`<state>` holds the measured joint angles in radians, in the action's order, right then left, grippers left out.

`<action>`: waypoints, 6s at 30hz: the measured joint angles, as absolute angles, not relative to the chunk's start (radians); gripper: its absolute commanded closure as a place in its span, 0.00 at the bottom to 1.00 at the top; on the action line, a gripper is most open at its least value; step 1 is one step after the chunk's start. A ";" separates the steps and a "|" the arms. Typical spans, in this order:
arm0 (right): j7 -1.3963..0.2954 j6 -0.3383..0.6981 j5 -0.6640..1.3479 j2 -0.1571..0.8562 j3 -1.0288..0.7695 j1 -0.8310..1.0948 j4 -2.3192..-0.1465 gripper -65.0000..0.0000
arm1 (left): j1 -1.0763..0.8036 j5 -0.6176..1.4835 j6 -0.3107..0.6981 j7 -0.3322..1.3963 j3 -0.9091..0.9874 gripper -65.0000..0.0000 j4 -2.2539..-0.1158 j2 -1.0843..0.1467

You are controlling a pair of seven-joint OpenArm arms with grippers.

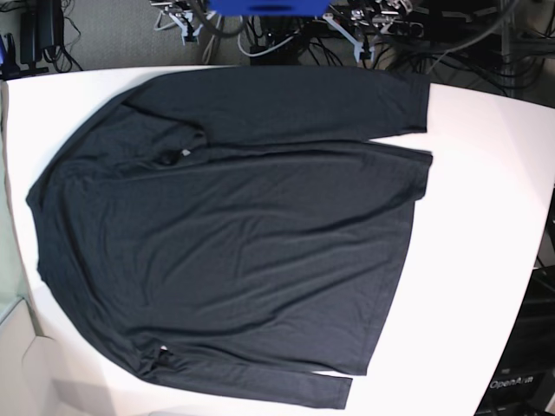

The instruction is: Fold the T-shirt properly

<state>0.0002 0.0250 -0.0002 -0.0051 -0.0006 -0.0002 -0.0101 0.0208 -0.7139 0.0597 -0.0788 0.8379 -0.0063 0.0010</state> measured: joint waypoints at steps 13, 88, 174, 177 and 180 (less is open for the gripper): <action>0.000 0.025 0.000 -0.005 -0.001 0.000 -0.010 1.00 | 0.022 -0.714 0.060 -0.079 0.838 0.94 -0.006 0.001; 0.000 0.025 0.000 -0.006 0.001 -0.002 -0.009 1.00 | 0.018 -0.721 0.064 -0.079 0.838 0.94 -0.007 0.001; 1.081 0.002 0.005 0.049 -0.076 0.938 -1.093 1.00 | -0.522 -0.183 0.705 -1.264 1.135 0.95 -0.620 0.186; 0.958 0.011 -0.014 0.043 -0.069 0.993 -1.295 1.00 | -0.554 -0.101 0.704 -1.224 1.113 0.95 -0.776 0.146; 0.902 0.009 0.007 0.052 -0.078 1.016 -1.400 1.00 | -0.553 -0.069 0.687 -1.024 1.103 0.95 -0.802 0.142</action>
<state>0.9020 0.0086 0.0071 0.0517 -0.0776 1.0157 -1.4002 -0.5529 -0.0692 0.6872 -1.0245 1.1030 -0.8017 0.1425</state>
